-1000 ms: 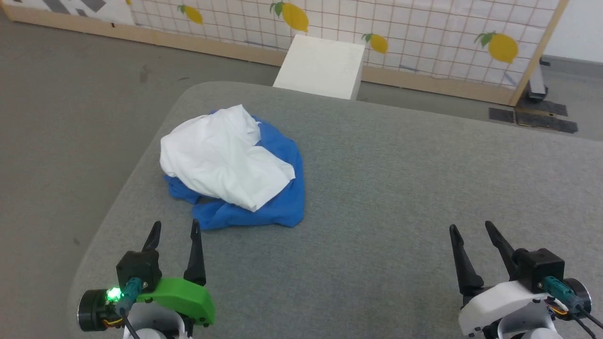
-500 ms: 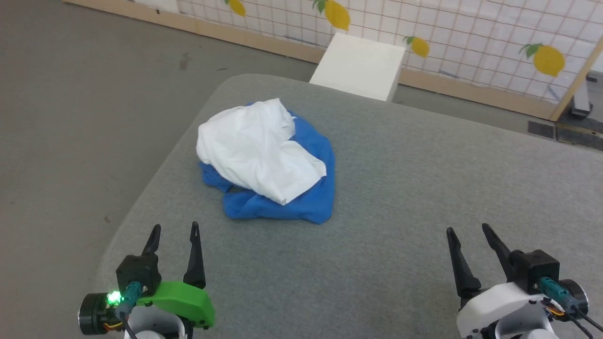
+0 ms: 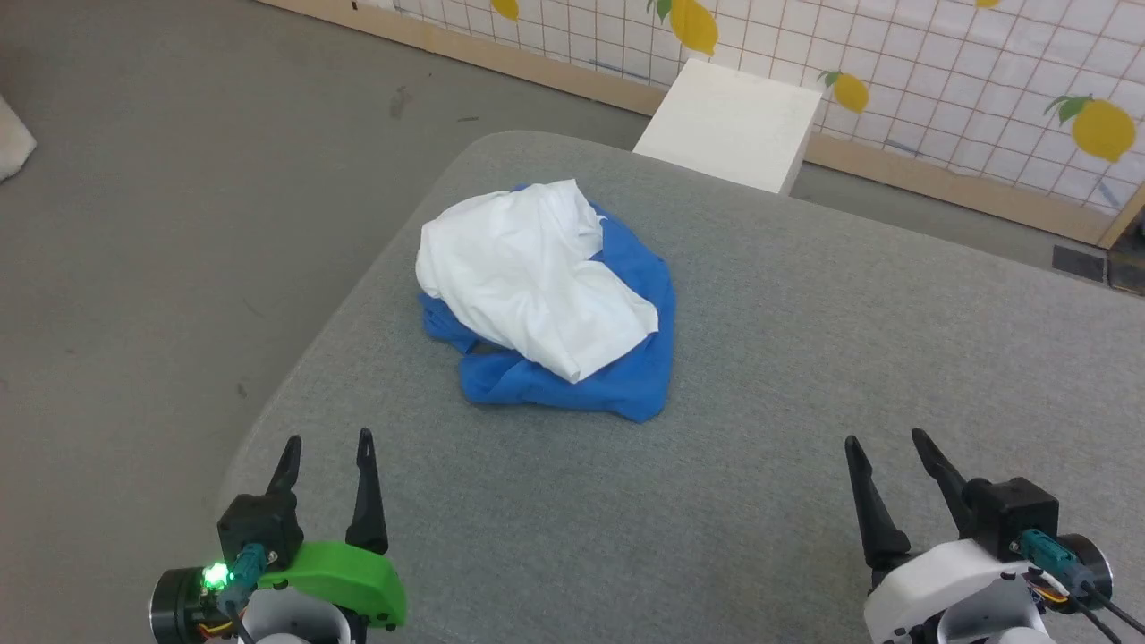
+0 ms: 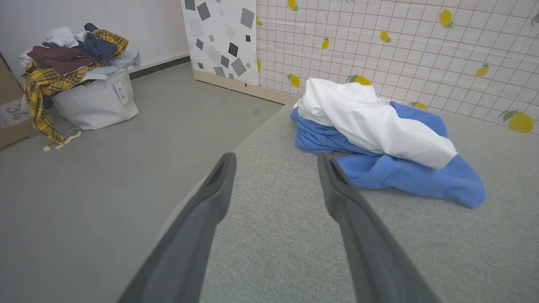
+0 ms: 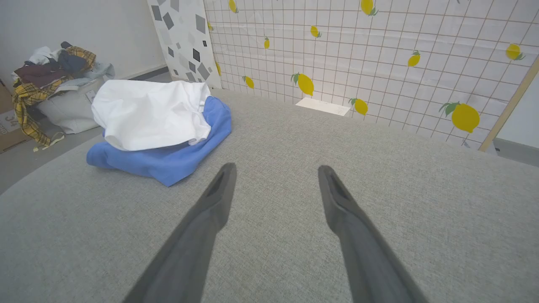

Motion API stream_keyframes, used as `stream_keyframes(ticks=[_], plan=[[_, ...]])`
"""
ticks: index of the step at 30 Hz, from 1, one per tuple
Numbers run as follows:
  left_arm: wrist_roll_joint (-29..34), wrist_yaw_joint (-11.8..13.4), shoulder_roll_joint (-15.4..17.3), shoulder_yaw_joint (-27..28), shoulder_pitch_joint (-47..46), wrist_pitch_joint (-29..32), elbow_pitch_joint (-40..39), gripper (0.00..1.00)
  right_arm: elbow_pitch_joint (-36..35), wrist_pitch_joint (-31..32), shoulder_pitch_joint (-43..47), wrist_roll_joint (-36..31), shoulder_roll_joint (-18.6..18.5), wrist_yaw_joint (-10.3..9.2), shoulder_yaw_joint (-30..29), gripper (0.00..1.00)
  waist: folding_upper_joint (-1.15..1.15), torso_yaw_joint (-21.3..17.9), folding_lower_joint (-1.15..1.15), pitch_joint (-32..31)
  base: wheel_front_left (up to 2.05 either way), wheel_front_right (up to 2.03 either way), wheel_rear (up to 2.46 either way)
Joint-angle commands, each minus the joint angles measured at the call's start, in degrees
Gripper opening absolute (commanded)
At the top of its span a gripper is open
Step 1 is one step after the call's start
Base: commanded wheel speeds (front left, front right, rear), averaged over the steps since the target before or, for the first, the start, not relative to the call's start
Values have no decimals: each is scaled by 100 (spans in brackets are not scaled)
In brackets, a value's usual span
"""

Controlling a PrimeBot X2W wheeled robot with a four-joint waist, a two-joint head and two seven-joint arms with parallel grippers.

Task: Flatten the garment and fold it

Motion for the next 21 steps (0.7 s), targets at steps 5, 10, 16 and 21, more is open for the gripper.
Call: stream_keyframes(ticks=[5, 10, 16, 21], plan=[[-205, 27, -13, 37, -93, -102, 76, 100, 81, -56, -89, 84, 10, -7, -18, 100, 0, 69, 0, 25, 0, 0, 0], [-430, -80, -15, 29, -427, -159, 145, 100, 62, -40, -136, 86, 11, -8, -37, 100, 0, 52, 0, 101, 0, 0, 0], [-678, -305, -15, -97, -1429, -172, 606, 100, -39, 47, -245, 9, 12, -8, -71, 100, 0, -78, 0, 326, 0, 0, 0], [-1006, -493, 48, -77, -2650, 190, 1475, 100, -222, 200, -316, -116, 13, -9, -80, 100, 0, -324, 0, 642, 0, 0, 0]])
